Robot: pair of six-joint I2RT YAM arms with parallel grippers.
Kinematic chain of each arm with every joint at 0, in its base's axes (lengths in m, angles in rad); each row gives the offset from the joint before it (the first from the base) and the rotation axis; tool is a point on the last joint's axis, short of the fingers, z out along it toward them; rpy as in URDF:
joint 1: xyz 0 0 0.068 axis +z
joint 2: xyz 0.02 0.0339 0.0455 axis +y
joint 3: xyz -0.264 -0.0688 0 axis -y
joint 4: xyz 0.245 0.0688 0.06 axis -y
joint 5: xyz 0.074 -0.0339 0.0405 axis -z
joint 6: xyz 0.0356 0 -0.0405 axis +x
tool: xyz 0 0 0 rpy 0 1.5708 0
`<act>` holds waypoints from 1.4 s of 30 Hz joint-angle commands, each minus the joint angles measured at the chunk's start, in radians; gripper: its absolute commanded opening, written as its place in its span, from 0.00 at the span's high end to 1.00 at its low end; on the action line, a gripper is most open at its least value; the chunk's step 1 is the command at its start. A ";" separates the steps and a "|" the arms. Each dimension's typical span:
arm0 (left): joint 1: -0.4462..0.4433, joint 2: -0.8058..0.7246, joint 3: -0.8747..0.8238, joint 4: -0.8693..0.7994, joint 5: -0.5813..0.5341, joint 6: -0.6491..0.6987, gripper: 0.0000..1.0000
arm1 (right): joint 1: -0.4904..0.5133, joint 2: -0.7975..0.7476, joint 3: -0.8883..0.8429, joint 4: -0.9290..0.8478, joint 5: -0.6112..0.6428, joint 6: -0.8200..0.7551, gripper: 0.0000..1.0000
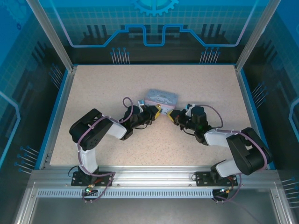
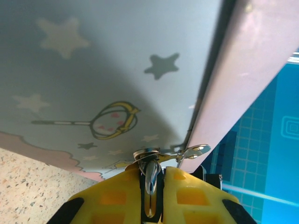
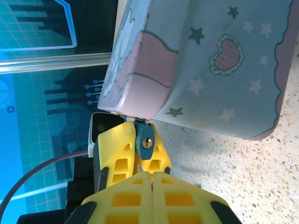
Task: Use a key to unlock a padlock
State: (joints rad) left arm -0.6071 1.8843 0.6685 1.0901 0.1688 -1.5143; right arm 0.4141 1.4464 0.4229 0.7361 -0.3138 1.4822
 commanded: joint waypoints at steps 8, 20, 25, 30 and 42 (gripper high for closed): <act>-0.014 -0.007 0.019 0.122 0.003 -0.028 1.00 | 0.023 0.046 0.037 0.047 0.039 0.016 1.00; -0.023 -0.011 0.017 0.142 0.003 -0.045 1.00 | 0.025 0.060 0.057 0.034 0.057 0.014 1.00; -0.024 -0.016 0.017 0.141 -0.001 -0.042 1.00 | 0.028 0.065 0.057 0.031 0.059 0.012 1.00; -0.026 -0.019 0.020 0.137 0.001 -0.043 1.00 | 0.028 0.060 0.040 0.031 0.070 0.014 1.00; -0.036 -0.022 0.025 0.137 0.000 -0.044 1.00 | 0.029 0.078 0.063 0.026 0.072 0.014 1.00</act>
State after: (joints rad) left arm -0.6239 1.8843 0.6685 1.1130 0.1661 -1.5463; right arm 0.4274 1.5063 0.4580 0.7498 -0.2684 1.4929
